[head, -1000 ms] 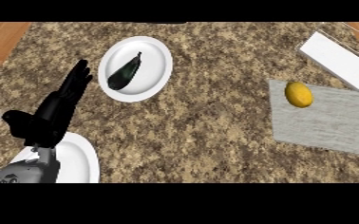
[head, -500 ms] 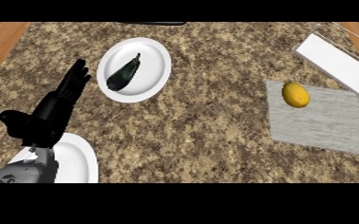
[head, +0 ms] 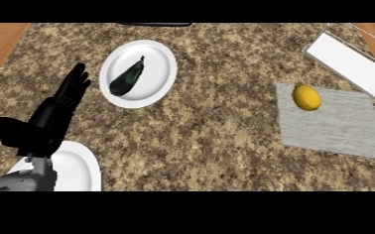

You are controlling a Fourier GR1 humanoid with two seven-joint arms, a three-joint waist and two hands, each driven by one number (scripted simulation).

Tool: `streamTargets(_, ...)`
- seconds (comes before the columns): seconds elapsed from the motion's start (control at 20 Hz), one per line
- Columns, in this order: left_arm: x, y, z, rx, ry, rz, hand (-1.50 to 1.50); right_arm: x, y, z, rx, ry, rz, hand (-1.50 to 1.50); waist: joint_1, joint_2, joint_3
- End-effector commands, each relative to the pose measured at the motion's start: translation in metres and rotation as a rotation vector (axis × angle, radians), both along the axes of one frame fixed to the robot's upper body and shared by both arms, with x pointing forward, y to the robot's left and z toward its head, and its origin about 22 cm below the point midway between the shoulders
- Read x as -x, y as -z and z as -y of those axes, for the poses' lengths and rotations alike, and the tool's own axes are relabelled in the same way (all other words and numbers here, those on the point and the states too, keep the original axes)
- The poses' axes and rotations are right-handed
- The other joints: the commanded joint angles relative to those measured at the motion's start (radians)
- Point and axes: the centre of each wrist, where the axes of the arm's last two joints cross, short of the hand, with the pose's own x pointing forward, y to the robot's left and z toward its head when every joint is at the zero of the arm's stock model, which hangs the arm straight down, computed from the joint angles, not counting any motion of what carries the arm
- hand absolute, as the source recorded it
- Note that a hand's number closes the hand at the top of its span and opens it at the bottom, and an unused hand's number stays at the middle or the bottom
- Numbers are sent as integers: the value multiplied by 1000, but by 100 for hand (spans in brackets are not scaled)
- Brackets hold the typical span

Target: Pick the squash from the placemat and place it in the tiered shelf

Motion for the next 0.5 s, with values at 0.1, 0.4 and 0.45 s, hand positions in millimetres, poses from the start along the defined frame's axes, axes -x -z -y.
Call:
streamTargets(0.1,3,4,-1,-6,2,-6,0,14,55,38,153,245,-648,-150,-8,6,-2)
streamTargets(0.4,-1,-3,0,10,-9,-19,0,13,-23,29,44,319,-403,-150,-19,-3,6)
streamTargets(0.45,11,7,0,7,0,-8,0,6,-29,7,49,283,-352,-150,-16,-5,6)
